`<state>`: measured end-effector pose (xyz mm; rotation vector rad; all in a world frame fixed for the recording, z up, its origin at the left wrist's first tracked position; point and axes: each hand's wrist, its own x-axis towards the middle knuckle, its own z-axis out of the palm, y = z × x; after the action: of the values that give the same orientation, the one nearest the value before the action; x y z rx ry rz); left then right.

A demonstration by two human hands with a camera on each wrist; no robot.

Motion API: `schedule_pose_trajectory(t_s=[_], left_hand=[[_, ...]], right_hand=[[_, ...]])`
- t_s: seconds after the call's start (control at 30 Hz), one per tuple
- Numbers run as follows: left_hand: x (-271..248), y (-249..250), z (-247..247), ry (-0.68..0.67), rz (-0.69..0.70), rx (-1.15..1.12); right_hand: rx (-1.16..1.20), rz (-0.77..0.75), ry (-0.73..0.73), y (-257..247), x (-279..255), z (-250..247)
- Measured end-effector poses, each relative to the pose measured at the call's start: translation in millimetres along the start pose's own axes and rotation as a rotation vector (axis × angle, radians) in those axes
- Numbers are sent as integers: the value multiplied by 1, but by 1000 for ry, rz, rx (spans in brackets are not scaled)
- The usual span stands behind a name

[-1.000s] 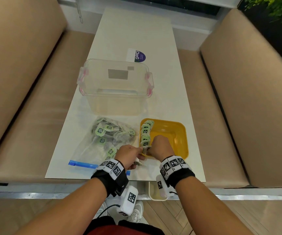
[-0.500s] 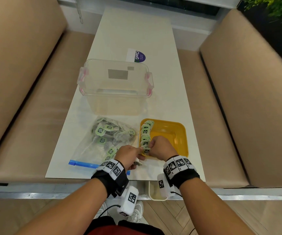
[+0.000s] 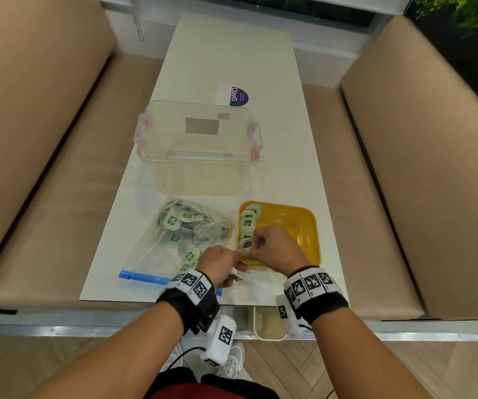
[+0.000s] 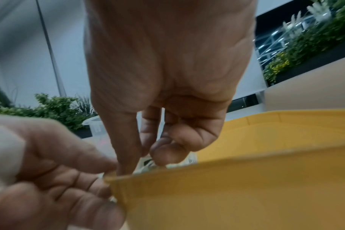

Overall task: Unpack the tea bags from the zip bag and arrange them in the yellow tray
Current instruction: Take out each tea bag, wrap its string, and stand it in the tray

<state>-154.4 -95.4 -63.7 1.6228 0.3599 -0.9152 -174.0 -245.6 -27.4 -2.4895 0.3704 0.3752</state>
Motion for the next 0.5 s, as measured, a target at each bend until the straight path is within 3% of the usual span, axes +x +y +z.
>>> schedule_pose_trajectory(t_s=[0.1, 0.27, 0.5], left_hand=[[0, 0, 0, 4, 10, 5], [3, -2, 0, 4, 10, 2], [1, 0, 0, -6, 0, -6]], right_hand=[[-50, 4, -5, -4, -1, 8], [67, 131, 127, -6, -2, 6], [122, 305, 1, 5, 1, -3]])
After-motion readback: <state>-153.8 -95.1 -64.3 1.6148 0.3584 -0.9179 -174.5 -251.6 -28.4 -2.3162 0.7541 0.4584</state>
